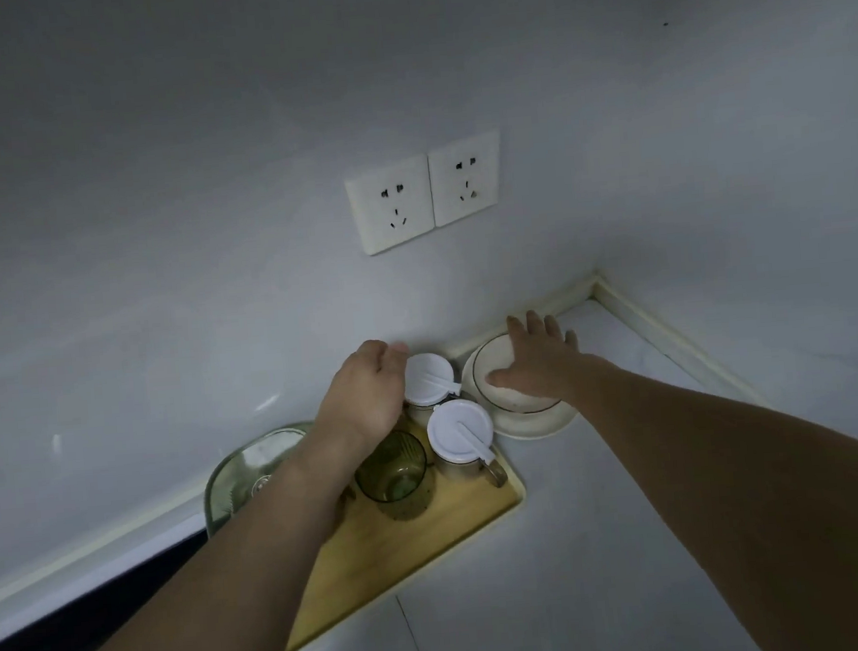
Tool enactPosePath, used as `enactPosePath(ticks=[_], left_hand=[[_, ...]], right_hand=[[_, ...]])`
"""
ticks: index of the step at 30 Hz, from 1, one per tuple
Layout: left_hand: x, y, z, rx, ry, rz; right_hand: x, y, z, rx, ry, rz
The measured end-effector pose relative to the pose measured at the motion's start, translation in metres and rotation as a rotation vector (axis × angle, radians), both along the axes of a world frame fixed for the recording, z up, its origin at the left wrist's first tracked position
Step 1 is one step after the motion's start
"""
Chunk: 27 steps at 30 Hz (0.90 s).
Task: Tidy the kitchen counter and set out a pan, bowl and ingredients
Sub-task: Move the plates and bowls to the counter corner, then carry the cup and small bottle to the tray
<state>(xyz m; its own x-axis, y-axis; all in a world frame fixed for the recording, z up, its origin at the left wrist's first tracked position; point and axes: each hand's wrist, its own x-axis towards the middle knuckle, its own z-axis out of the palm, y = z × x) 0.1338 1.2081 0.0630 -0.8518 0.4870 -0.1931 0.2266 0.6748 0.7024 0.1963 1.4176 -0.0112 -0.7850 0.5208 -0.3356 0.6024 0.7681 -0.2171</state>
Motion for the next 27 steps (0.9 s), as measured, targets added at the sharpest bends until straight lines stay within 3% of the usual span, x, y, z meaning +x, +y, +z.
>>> enactPosePath(ticks=[9,20,27], left_hand=[[0.049,-0.075,0.042,-0.216,0.292,-0.091],[0.15,-0.209,0.071,-0.315,0.547,-0.043],[0.22,-0.35,0.079,-0.419,0.486,0.155]], right_hand=[[0.057,-0.066,0.083,0.134,0.557,0.199],[0.126,-0.214,0.134,0.094,0.585,0.397],[0.172,-0.349,0.129,-0.014,0.545,0.592]])
